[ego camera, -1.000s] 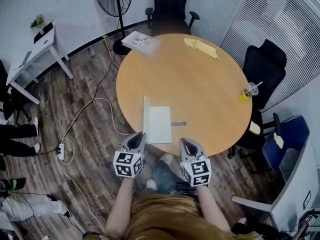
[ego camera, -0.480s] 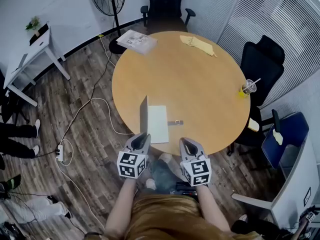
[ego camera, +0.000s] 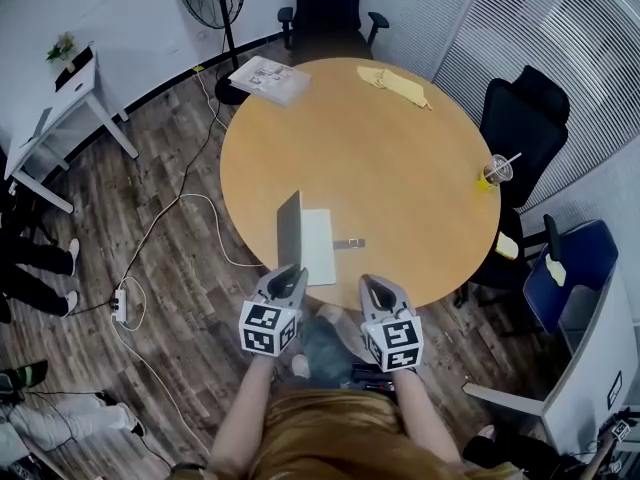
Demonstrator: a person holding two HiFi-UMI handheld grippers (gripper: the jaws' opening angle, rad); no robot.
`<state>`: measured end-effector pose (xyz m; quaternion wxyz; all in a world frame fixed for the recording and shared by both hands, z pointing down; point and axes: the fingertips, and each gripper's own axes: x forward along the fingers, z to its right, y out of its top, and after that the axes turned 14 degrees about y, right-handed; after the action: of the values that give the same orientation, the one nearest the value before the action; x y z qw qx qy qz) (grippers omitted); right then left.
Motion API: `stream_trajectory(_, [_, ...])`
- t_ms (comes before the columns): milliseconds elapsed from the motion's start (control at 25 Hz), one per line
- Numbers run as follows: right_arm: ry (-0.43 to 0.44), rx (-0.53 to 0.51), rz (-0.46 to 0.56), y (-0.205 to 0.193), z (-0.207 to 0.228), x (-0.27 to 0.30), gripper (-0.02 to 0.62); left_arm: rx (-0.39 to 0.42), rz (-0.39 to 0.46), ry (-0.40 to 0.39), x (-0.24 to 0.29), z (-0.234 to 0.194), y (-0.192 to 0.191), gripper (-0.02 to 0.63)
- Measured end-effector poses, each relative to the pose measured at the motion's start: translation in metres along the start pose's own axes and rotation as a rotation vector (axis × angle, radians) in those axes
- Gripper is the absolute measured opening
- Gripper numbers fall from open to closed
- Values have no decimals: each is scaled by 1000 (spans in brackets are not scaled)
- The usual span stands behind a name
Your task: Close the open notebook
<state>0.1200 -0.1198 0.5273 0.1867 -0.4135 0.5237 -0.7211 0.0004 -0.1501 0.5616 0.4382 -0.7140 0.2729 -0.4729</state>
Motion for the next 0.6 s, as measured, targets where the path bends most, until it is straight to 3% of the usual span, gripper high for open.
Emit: stream_trajectory(600, [-54, 35, -12, -15, 20, -11, 12, 41, -69, -75, 25, 30, -20, 97])
